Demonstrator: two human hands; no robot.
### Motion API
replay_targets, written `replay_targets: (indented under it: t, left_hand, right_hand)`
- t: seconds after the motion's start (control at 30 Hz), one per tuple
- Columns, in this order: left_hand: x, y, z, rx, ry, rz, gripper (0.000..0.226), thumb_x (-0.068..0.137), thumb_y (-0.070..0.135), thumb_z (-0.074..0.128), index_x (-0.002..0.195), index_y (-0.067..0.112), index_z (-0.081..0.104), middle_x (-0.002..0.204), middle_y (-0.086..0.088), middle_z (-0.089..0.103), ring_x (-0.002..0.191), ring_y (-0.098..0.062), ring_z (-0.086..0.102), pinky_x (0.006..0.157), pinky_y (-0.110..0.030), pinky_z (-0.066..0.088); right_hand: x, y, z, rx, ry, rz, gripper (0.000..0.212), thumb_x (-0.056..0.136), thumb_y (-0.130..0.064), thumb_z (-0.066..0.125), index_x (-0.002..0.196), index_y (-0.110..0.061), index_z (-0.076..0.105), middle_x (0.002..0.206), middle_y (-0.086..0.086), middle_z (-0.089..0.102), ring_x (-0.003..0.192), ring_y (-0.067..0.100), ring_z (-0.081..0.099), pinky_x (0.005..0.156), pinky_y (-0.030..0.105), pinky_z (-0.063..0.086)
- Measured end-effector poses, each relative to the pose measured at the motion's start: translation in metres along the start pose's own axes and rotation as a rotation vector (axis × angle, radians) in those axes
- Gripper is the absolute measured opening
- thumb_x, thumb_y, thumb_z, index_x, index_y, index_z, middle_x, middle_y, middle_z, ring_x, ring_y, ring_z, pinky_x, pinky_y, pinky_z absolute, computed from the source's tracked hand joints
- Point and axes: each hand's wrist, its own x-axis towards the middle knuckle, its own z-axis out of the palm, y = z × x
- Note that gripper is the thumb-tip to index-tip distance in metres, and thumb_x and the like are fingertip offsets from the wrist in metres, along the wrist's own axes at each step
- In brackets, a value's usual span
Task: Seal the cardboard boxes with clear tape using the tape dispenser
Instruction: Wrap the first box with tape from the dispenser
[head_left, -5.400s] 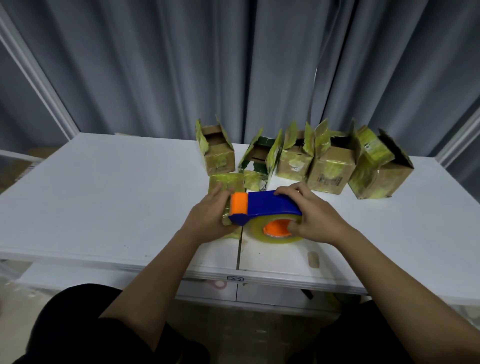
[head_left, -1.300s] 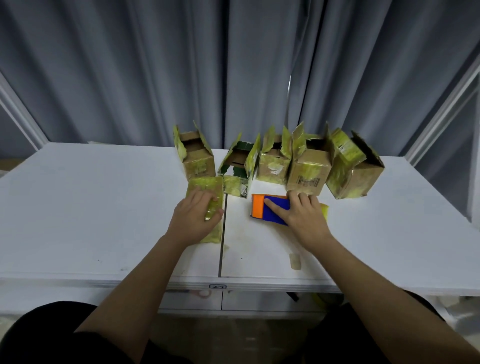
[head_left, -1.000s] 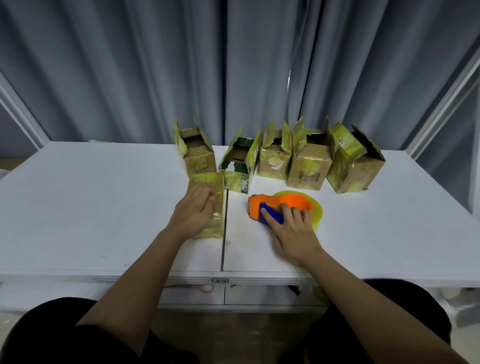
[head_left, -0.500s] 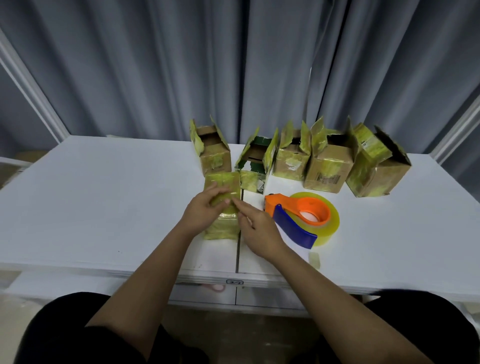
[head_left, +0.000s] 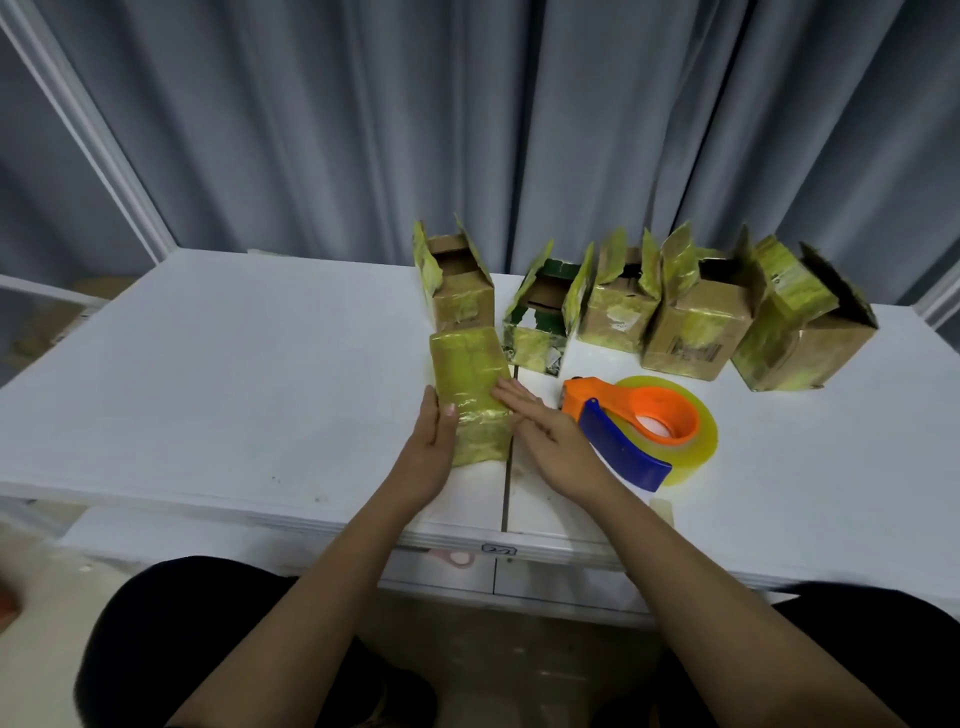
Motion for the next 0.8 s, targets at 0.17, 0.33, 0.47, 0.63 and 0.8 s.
replay_targets:
  t: [0.17,0.33,0.47,0.63,0.8]
  left_hand:
    - [0.000,-0.008,0.002,0.256,0.134,-0.048,0.059,0.103,0.035,0.024,0.151,0.009,0.005,0.160,-0.011,-0.004,0.147,-0.024,-0.008,0.116,-0.034,0.001]
    - [-0.001,0.000,0.014,0.508,0.371,-0.095,0.052,0.101,0.037,0.033,0.149,0.020,0.027,0.146,-0.011,0.029,0.132,-0.032,0.027,0.108,-0.043,0.024]
    - [0.003,-0.007,0.009,0.471,0.350,-0.079,0.052,0.101,0.036,0.035,0.148,0.015,0.030,0.129,-0.016,0.044,0.123,-0.034,0.036,0.102,-0.040,0.031]
    - [0.000,-0.008,-0.004,0.182,0.332,0.126,0.035,0.098,0.030,0.049,0.102,0.000,0.066,0.065,-0.003,0.049,0.081,-0.033,0.050,0.062,-0.026,0.034]
    - [-0.013,-0.013,-0.011,0.115,0.373,0.133,0.033,0.095,0.034,0.054,0.115,0.013,0.069,0.086,0.002,0.067,0.081,-0.013,0.064,0.070,-0.013,0.045]
  right_hand:
    - [-0.011,-0.005,0.026,0.375,0.125,0.135,0.058,0.100,-0.004,0.040,0.153,-0.019,0.020,0.151,-0.013,0.029,0.135,0.002,0.033,0.093,0.003,0.038]
    - [-0.018,0.008,0.044,0.390,0.077,0.173,0.079,0.084,-0.012,0.047,0.150,-0.034,0.010,0.136,-0.028,0.038,0.121,-0.010,0.042,0.089,0.002,0.037]
    - [-0.016,0.012,0.029,0.218,-0.050,0.217,0.083,0.089,0.002,0.040,0.153,-0.036,0.004,0.148,-0.019,0.033,0.129,0.003,0.041,0.103,0.023,0.040]
    - [-0.020,0.005,0.012,0.211,-0.057,0.157,0.060,0.094,-0.011,0.044,0.150,-0.027,0.028,0.143,-0.022,0.039,0.127,-0.006,0.040,0.095,0.002,0.033]
    - [-0.018,0.015,0.009,0.225,0.201,0.180,0.035,0.101,-0.035,0.043,0.124,-0.020,0.065,0.117,-0.009,0.068,0.114,0.007,0.060,0.088,0.009,0.044]
